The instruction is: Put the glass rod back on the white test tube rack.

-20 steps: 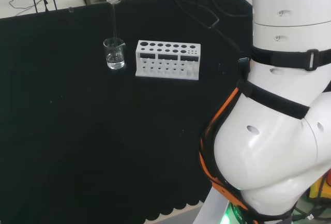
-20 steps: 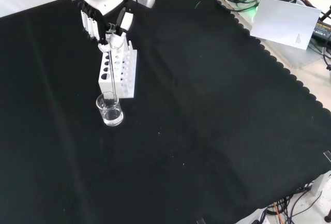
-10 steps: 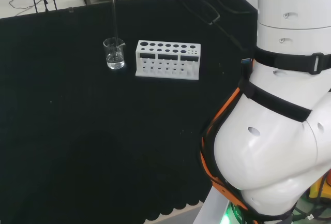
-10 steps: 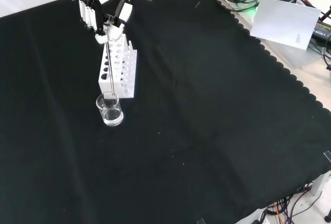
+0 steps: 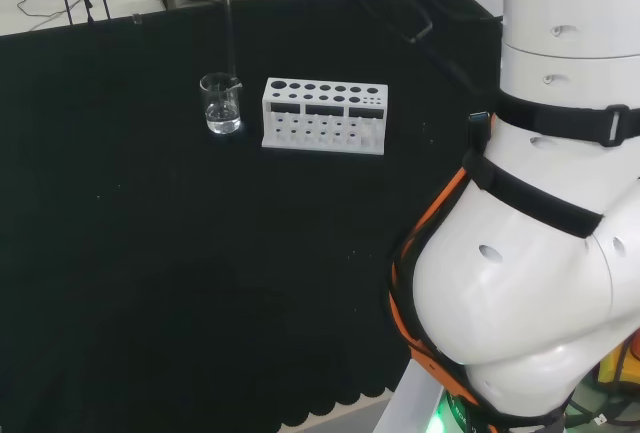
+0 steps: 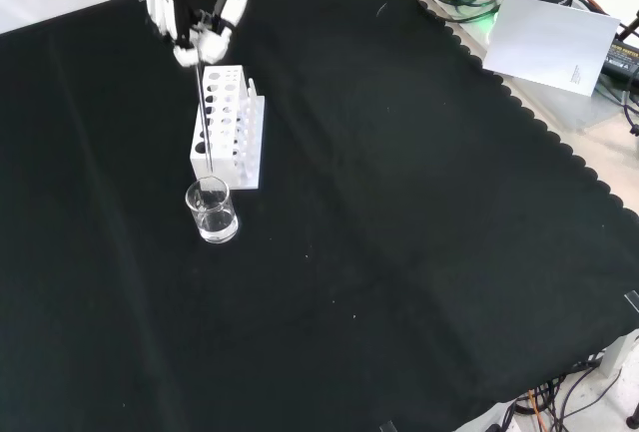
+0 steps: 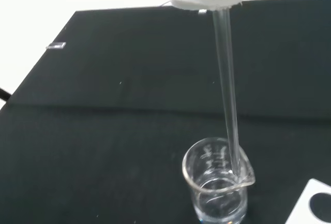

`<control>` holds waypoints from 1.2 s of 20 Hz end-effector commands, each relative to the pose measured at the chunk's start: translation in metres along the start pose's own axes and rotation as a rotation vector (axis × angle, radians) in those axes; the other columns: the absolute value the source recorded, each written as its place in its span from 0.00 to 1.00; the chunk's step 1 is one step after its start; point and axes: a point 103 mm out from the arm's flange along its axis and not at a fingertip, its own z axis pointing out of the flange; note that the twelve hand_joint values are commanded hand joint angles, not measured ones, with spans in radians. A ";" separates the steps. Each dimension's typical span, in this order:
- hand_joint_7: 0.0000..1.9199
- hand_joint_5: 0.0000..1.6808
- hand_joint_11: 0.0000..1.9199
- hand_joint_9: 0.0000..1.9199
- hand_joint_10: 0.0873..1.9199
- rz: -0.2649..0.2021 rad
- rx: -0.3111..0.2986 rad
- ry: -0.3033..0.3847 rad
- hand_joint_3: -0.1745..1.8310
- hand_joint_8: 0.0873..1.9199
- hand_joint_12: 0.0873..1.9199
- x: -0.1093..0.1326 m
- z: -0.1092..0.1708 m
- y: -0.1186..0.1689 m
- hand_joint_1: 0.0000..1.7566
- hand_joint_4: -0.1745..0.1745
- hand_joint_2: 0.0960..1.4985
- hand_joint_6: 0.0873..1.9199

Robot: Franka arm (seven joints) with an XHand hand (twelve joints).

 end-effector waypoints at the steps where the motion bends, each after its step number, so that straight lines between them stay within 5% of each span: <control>1: 0.60 0.78 0.63 0.90 0.30 0.037 -0.021 0.006 0.10 0.52 0.38 -0.019 -0.024 -0.012 0.74 0.00 0.66 0.00; 22: 0.61 0.78 0.63 0.90 0.31 0.193 -0.055 0.019 0.10 0.51 0.38 -0.114 -0.040 -0.053 0.74 0.00 0.66 0.00; 24: 0.61 0.78 0.63 0.90 0.31 0.174 -0.058 0.028 0.10 0.51 0.38 -0.122 -0.040 -0.057 0.74 0.00 0.66 0.00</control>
